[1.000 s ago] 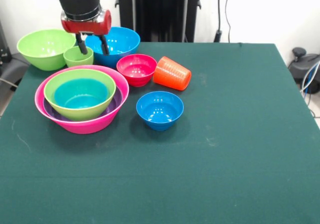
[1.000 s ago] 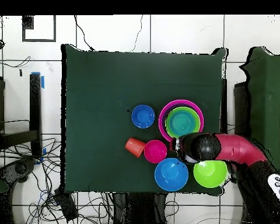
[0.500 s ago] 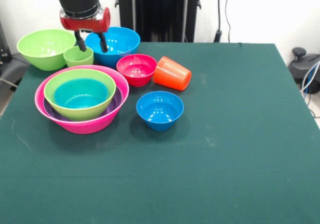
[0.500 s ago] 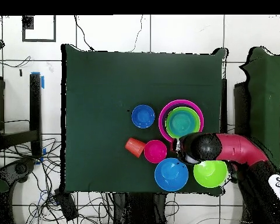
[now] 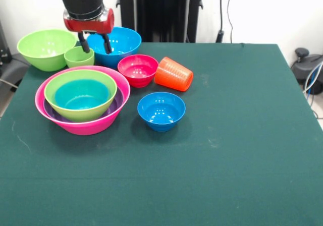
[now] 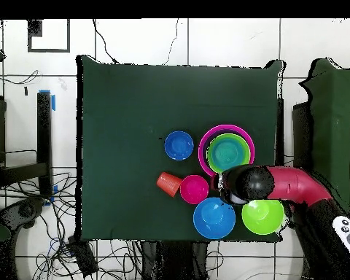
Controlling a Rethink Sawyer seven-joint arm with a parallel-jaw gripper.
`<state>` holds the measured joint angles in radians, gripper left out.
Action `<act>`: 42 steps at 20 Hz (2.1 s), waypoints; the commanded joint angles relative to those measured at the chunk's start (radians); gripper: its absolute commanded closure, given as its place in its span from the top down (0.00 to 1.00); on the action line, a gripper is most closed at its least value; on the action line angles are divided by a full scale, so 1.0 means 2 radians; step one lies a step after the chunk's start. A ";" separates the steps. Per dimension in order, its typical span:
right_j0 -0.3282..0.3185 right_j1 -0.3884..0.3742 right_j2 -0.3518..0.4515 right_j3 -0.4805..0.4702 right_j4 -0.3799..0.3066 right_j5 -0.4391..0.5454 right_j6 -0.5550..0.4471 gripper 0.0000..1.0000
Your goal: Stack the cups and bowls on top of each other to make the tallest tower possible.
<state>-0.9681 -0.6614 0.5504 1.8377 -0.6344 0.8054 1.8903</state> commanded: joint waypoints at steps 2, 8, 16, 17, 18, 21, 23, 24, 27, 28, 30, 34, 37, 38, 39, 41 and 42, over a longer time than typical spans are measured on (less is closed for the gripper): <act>0.032 0.041 -0.014 -0.032 -0.045 -0.016 -0.040 1.00; 0.034 0.049 -0.012 -0.057 -0.054 -0.005 -0.061 1.00; 0.039 0.052 -0.010 -0.073 -0.061 0.010 -0.075 1.00; 0.039 0.050 -0.010 -0.073 -0.061 0.012 -0.076 1.00; 0.040 0.044 -0.010 -0.072 -0.062 0.017 -0.077 1.00; 0.039 0.032 -0.010 -0.068 -0.058 0.028 -0.079 1.00; 0.037 0.020 -0.009 -0.059 -0.055 0.034 -0.080 1.00; 0.035 0.010 -0.010 -0.052 -0.051 0.039 -0.081 1.00; 0.031 -0.015 -0.011 -0.036 -0.043 0.053 -0.084 1.00; 0.030 -0.024 -0.011 -0.031 -0.041 0.058 -0.085 1.00; 0.026 -0.035 -0.013 -0.021 -0.039 0.060 -0.084 1.00; 0.020 -0.050 -0.014 -0.003 -0.036 0.063 -0.080 1.00; 0.017 -0.063 -0.016 0.011 -0.031 0.066 -0.077 1.00; 0.016 -0.065 -0.017 0.017 -0.032 0.064 -0.073 1.00; 0.015 -0.065 -0.019 0.021 -0.033 0.062 -0.071 1.00; 0.015 -0.060 -0.023 0.028 -0.037 0.055 -0.063 1.00; 0.015 -0.058 -0.024 0.031 -0.039 0.052 -0.059 1.00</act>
<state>-0.9531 -0.7776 0.5442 1.7915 -0.6853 0.8433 1.8903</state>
